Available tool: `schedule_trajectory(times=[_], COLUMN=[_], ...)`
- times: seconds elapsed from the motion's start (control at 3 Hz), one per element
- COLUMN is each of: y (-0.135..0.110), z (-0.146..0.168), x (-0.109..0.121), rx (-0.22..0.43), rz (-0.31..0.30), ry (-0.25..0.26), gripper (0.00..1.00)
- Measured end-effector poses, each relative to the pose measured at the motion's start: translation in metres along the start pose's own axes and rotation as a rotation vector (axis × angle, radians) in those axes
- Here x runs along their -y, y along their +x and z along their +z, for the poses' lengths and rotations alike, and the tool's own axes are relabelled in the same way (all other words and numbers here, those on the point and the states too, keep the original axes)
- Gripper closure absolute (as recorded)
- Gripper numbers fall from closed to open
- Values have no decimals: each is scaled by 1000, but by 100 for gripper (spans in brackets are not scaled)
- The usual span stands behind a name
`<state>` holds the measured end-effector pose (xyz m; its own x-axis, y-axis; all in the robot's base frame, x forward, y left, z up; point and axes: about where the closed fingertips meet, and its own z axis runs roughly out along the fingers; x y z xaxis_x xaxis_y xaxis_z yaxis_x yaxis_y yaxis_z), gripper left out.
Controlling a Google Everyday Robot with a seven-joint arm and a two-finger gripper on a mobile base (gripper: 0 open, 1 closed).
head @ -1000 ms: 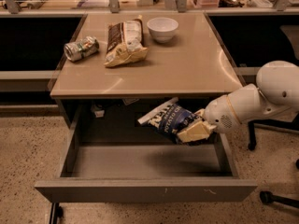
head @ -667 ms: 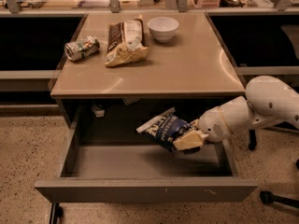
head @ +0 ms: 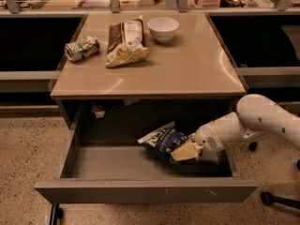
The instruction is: Place blue chip bag into top drawer
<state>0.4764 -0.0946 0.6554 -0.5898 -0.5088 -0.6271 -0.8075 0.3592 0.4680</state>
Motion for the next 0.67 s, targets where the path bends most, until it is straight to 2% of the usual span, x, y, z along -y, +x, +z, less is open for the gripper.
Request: schedule_trajectory(times=[0.33,0.67], y=[0,0], z=[0,0], x=[0,0], rx=[0,0], rz=[0,0], ry=[0,0], gripper=[81,58])
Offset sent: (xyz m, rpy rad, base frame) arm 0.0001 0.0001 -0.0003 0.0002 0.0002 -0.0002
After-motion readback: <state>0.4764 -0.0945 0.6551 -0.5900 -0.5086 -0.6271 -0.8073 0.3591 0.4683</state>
